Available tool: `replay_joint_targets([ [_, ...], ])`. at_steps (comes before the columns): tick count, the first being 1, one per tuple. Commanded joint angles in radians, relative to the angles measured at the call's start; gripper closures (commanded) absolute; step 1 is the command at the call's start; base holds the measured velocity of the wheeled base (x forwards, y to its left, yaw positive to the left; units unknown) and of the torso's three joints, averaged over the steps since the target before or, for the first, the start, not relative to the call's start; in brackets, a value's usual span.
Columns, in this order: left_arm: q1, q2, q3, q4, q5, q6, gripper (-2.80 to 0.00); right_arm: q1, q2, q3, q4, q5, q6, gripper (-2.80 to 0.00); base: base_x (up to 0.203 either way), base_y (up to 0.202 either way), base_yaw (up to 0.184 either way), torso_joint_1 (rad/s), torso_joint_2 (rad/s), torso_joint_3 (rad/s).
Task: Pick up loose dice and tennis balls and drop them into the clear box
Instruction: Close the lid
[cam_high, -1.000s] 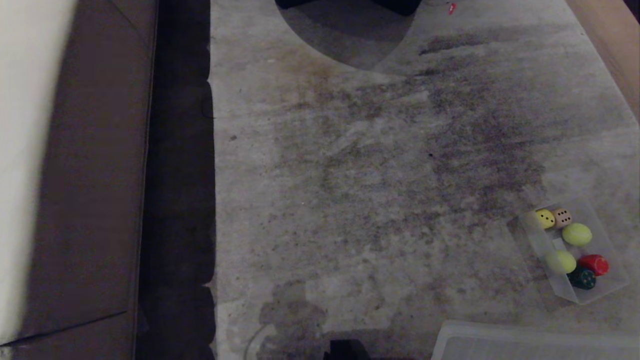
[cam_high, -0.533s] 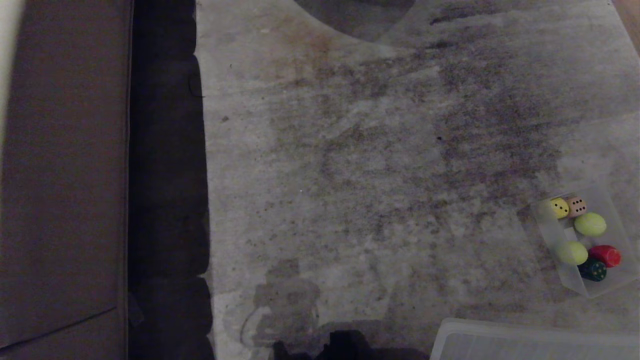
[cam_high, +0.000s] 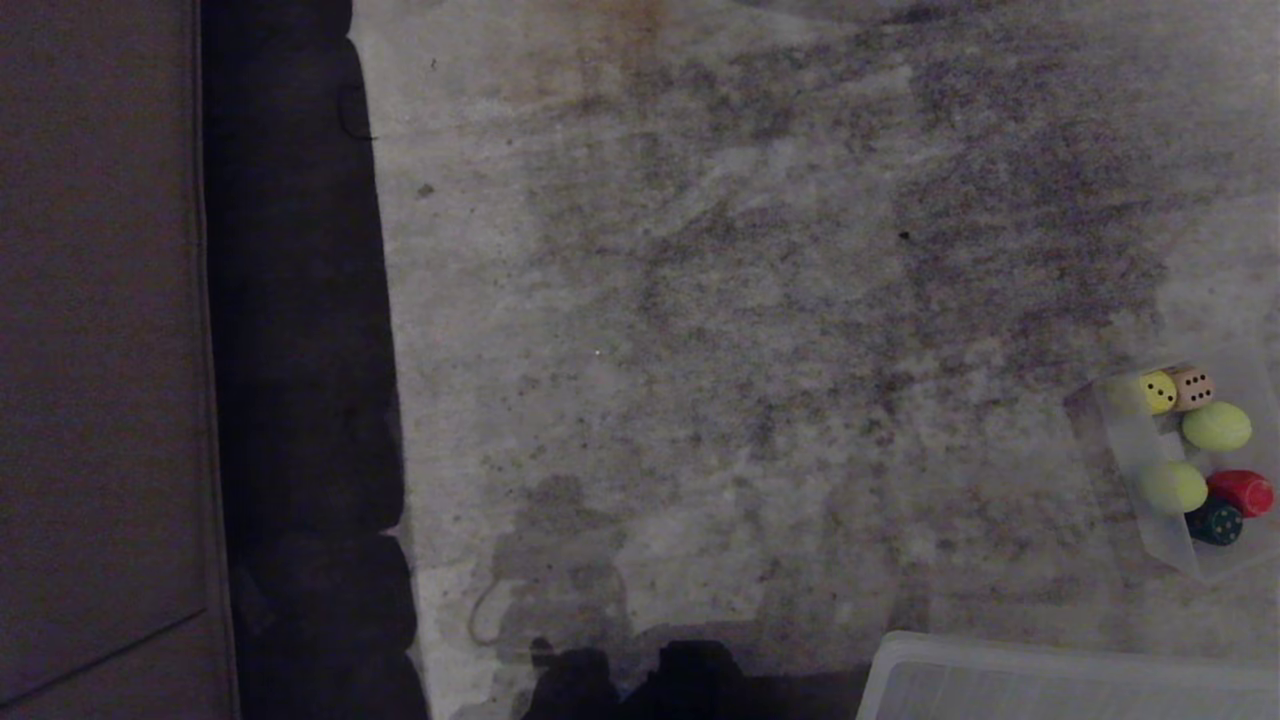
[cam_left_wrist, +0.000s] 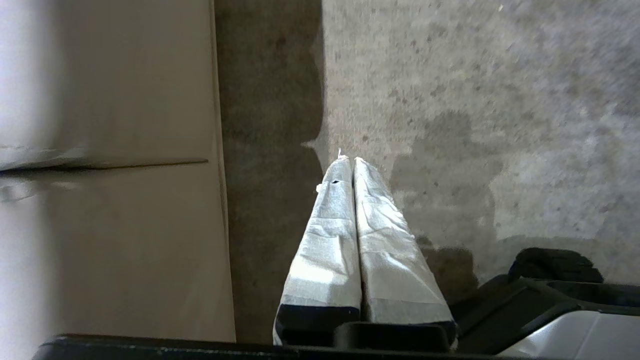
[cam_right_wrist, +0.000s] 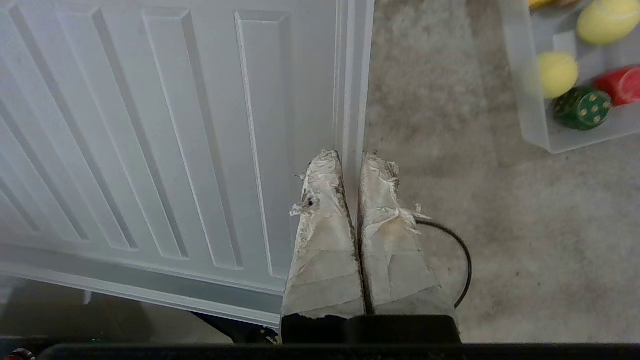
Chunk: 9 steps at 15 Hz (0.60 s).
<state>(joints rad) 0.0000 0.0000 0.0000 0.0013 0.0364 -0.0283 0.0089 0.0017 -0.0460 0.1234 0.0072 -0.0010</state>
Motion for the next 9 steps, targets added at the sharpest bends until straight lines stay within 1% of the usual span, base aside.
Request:
replay_joint_targets([
  [1, 0.000, 0.002, 0.002, 0.000, 0.000, -0.001, 0.00, 0.000, 0.000, 0.001, 0.001, 0.002, -0.001, 0.00, 0.000, 0.000, 0.000, -0.001, 0.00, -0.196],
  [6, -0.001, 0.002, 0.002, 0.000, 0.001, -0.001, 0.00, 0.000, -0.002, 0.001, 0.001, 0.000, 0.001, 0.00, 0.000, 0.000, 0.000, 0.003, 0.00, -0.201],
  [9, 0.000, 0.002, 0.002, -0.001, 0.002, -0.002, 0.00, 0.000, -0.001, 0.000, 0.001, 0.004, -0.007, 0.00, 0.000, 0.000, 0.000, 0.003, 0.00, -0.107],
])
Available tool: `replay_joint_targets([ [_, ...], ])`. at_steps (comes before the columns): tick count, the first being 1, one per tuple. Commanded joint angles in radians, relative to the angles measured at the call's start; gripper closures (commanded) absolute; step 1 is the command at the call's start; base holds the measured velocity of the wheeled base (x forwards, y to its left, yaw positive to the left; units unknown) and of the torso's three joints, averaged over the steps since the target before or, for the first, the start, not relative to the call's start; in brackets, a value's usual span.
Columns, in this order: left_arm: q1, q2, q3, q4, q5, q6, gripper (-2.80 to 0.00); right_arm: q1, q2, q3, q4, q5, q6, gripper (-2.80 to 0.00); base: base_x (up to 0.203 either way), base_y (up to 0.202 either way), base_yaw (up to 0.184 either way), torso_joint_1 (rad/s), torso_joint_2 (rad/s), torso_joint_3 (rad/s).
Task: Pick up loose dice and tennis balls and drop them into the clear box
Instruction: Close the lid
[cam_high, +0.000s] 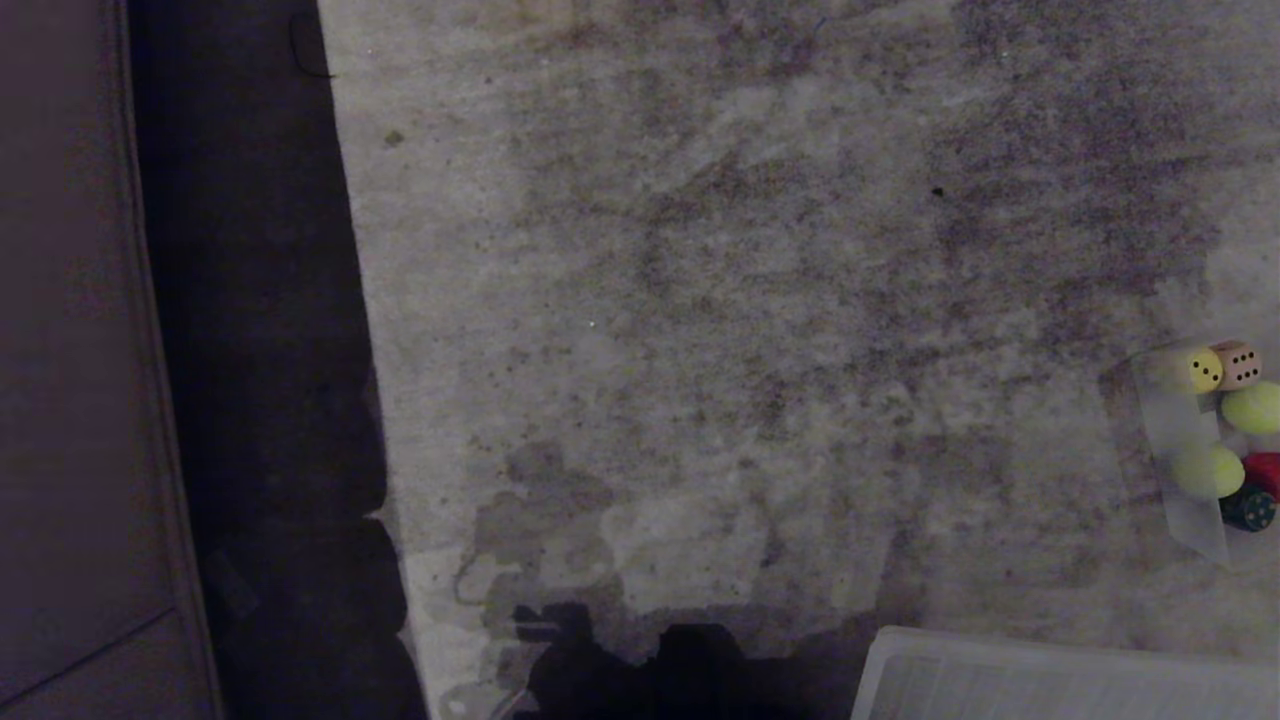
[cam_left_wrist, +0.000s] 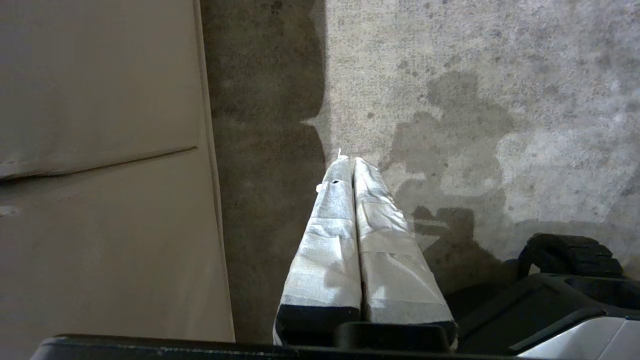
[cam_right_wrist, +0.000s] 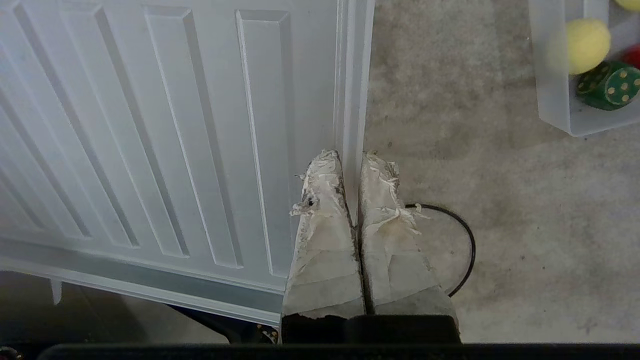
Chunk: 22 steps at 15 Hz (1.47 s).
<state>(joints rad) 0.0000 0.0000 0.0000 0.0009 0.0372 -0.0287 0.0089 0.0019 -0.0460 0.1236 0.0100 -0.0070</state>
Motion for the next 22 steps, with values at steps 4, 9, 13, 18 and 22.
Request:
replay_joint_targets([
  [4, 0.000, 0.002, 0.002, -0.001, 0.007, -0.011, 0.00, -0.006, 0.000, -0.003, 0.003, -0.035, 0.103, 0.00, 0.000, 0.000, 0.000, 0.001, 0.00, -0.016],
  [9, 0.000, 0.000, 0.002, -0.001, 0.007, -0.011, 0.00, -0.008, 0.016, -0.050, 0.001, -0.060, 0.132, 0.00, 0.000, 0.000, 0.000, 0.000, 0.00, 0.000],
  [13, 0.000, 0.000, 0.002, -0.001, 0.007, -0.011, 0.00, -0.007, 0.325, -0.240, -0.003, -0.068, 0.238, 0.00, 0.000, 0.000, 0.000, 0.000, 0.00, 0.000],
  [18, 0.000, 0.001, 0.002, -0.001, 0.006, -0.011, 0.00, -0.076, 0.885, -0.320, -0.303, -0.188, 0.442, 0.00, 0.000, 0.000, 0.000, 0.000, 0.00, 0.000],
  [22, 0.000, 0.000, 0.002, -0.001, 0.006, -0.011, 0.00, -0.289, 1.337, -0.378, -0.610, -0.203, 0.640, 0.00, 0.000, 0.000, 0.000, 0.000, 0.00, 0.000],
])
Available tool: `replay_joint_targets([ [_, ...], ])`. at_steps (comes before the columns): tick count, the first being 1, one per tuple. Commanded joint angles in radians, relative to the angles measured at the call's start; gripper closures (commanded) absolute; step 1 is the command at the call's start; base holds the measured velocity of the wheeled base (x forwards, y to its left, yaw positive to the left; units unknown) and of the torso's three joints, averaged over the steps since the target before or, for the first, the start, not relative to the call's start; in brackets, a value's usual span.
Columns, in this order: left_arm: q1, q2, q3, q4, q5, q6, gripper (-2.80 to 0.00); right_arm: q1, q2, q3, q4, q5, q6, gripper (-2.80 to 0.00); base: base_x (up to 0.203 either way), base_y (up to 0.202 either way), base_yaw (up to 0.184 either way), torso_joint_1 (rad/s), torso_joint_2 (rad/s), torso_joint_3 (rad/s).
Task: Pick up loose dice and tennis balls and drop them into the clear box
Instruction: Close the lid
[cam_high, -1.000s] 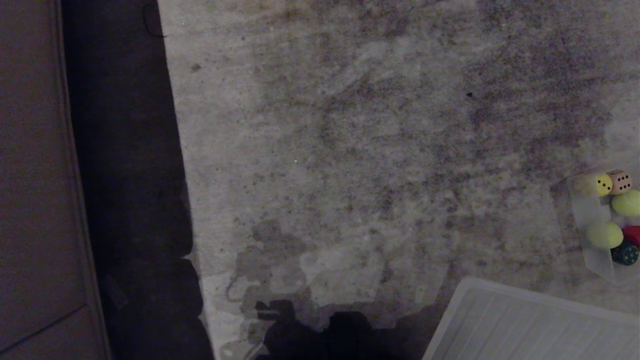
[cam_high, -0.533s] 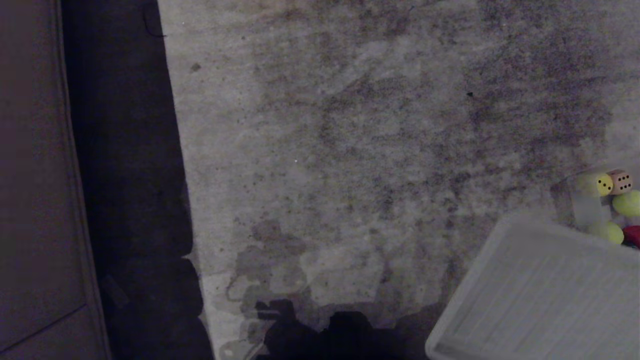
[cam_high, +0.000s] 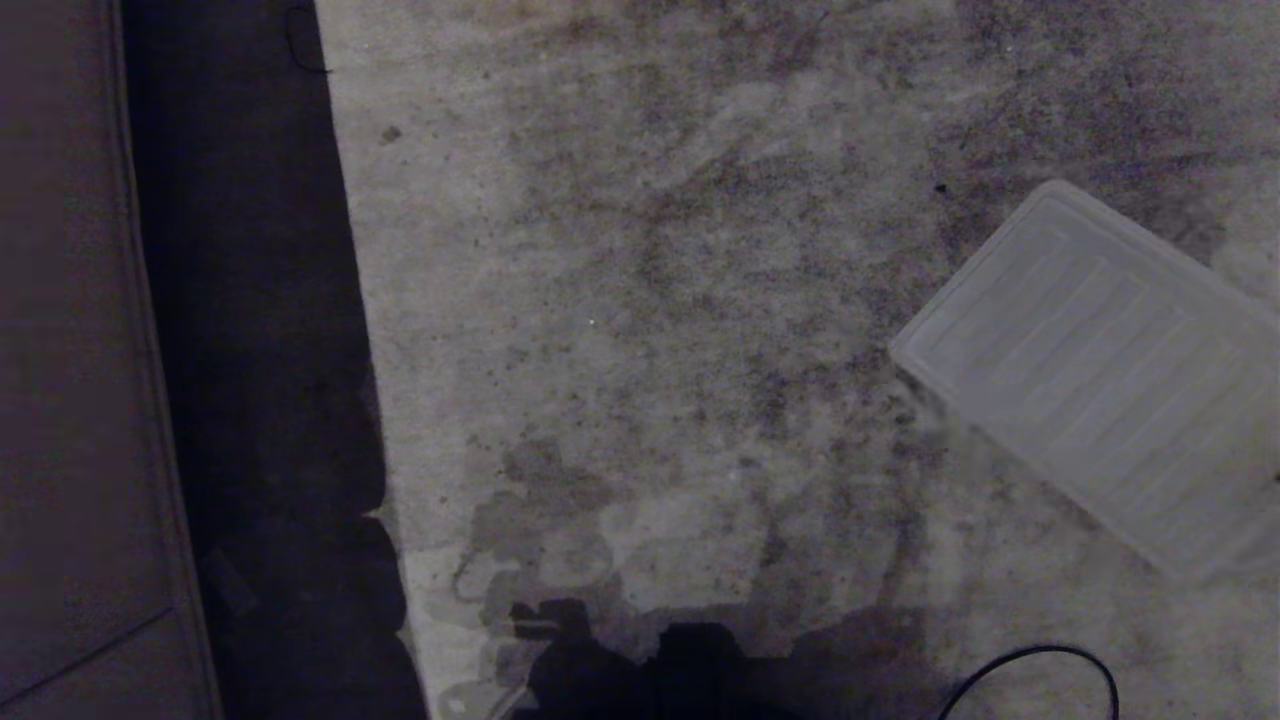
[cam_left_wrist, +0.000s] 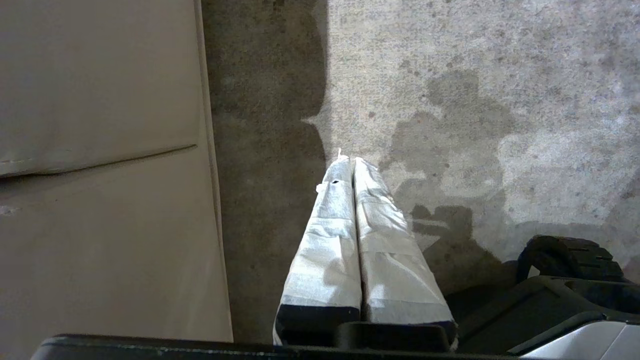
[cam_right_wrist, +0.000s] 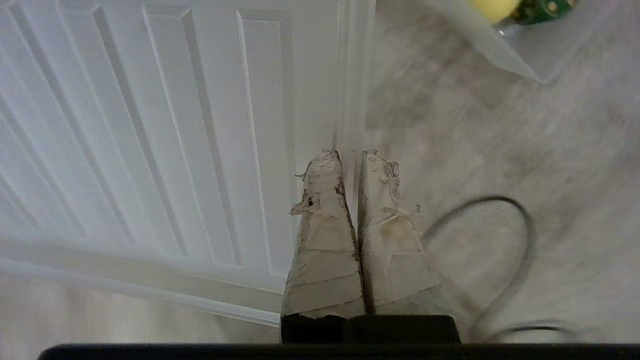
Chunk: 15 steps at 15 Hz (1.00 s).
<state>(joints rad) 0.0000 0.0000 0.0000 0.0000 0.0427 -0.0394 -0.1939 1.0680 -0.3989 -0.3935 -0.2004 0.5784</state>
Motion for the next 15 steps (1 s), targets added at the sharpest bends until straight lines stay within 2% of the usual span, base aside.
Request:
replay_joint_targets([
  [1, 0.000, 0.001, 0.002, 0.000, 0.001, -0.001, 0.00, -0.179, 0.355, -0.054, -0.139, 0.039, 0.110, 0.00, 0.000, 0.000, 0.000, 0.000, 0.00, 0.000],
  [2, 0.000, 0.001, 0.002, 0.000, 0.001, -0.001, 0.00, -0.280, 0.419, -0.096, -0.171, 0.095, 0.176, 0.00, 0.000, 0.000, 0.000, 0.000, 0.00, 0.000],
  [4, 0.000, 0.002, 0.002, 0.000, 0.001, -0.001, 0.00, -0.442, 0.511, -0.172, -0.191, 0.260, 0.281, 0.00, 0.000, 0.000, 0.000, 0.000, 0.00, 0.000],
  [7, 0.000, 0.001, 0.002, 0.000, 0.002, -0.001, 0.00, -0.572, 0.547, -0.201, -0.172, 0.602, 0.419, 0.00, 0.000, 0.000, 0.000, 0.000, 0.00, 0.000],
  [8, 0.000, 0.002, 0.002, 0.000, 0.001, -0.001, 0.00, -0.605, 0.569, -0.205, -0.169, 0.662, 0.449, 0.00, 0.000, 0.000, 0.000, 0.000, 0.00, 0.000],
  [10, 0.000, 0.000, 0.002, 0.000, 0.001, -0.001, 0.00, -0.628, 0.635, -0.205, -0.171, 0.706, 0.462, 0.00, 0.000, 0.000, 0.000, 0.000, 0.00, 0.000],
  [13, 0.000, 0.001, 0.002, 0.000, 0.001, -0.001, 0.00, -0.738, 0.736, -0.267, -0.186, 0.868, 0.459, 0.00, 0.000, 0.000, 0.000, 0.000, 0.00, 0.000],
  [15, 0.000, 0.001, 0.002, 0.000, 0.002, -0.001, 0.00, -0.778, 0.809, -0.334, -0.187, 0.900, 0.438, 0.00, 0.000, 0.000, 0.000, 0.000, 0.00, 0.000],
])
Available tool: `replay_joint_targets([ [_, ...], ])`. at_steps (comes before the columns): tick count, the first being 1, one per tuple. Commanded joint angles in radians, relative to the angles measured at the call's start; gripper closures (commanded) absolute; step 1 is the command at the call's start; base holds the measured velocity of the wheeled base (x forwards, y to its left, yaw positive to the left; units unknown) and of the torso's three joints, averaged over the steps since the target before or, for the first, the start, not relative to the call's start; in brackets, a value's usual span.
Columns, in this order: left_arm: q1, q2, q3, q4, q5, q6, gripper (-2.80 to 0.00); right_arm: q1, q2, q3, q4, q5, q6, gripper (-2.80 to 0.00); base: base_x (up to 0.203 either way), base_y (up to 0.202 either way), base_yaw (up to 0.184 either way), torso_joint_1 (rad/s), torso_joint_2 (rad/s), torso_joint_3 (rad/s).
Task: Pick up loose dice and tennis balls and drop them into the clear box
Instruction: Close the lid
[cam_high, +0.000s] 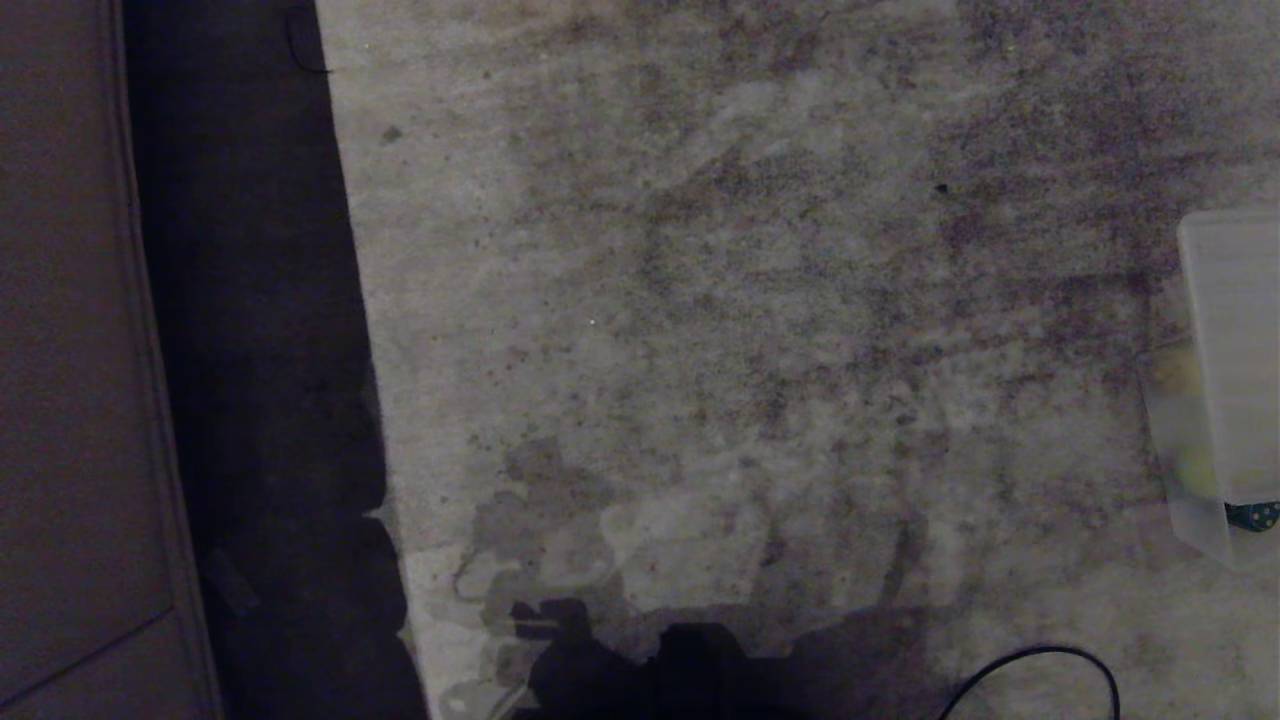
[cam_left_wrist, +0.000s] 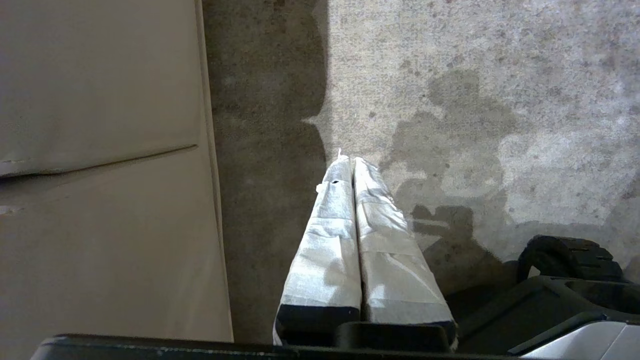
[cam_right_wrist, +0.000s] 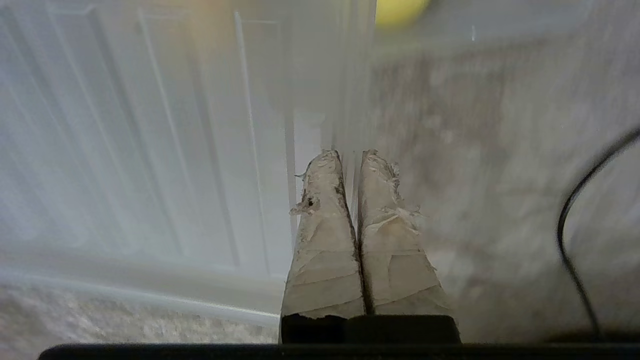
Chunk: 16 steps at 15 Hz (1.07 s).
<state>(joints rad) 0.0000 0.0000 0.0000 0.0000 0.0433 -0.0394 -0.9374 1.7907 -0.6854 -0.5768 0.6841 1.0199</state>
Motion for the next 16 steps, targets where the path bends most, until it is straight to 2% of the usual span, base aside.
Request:
replay_joint_targets([
  [1, 0.000, 0.000, 0.002, 0.000, 0.001, -0.001, 0.00, -0.050, 0.126, -0.073, -0.004, 0.026, -0.035, 0.00, 0.000, 0.000, 0.000, 0.000, 0.00, 0.000],
  [5, 0.000, 0.001, 0.002, 0.000, 0.000, -0.001, 0.00, -0.082, 0.270, -0.112, -0.003, 0.041, -0.264, 0.00, 0.000, 0.000, 0.000, 0.000, 0.00, 0.000],
  [9, 0.000, 0.002, 0.002, 0.000, 0.001, -0.001, 0.00, -0.103, 0.382, -0.172, -0.002, 0.051, -0.404, 0.00, 0.000, 0.000, 0.000, 0.000, 0.00, 0.000],
  [12, 0.000, 0.000, 0.002, 0.000, 0.001, -0.001, 0.00, -0.136, 0.440, -0.236, 0.001, 0.087, -0.461, 0.00, 0.000, 0.000, 0.000, 0.000, 0.00, 0.000],
  [16, 0.000, 0.002, 0.002, 0.000, 0.000, -0.001, 0.00, -0.202, 0.470, -0.274, 0.002, 0.165, -0.466, 0.00, 0.000, 0.000, 0.000, 0.000, 0.00, 0.000],
])
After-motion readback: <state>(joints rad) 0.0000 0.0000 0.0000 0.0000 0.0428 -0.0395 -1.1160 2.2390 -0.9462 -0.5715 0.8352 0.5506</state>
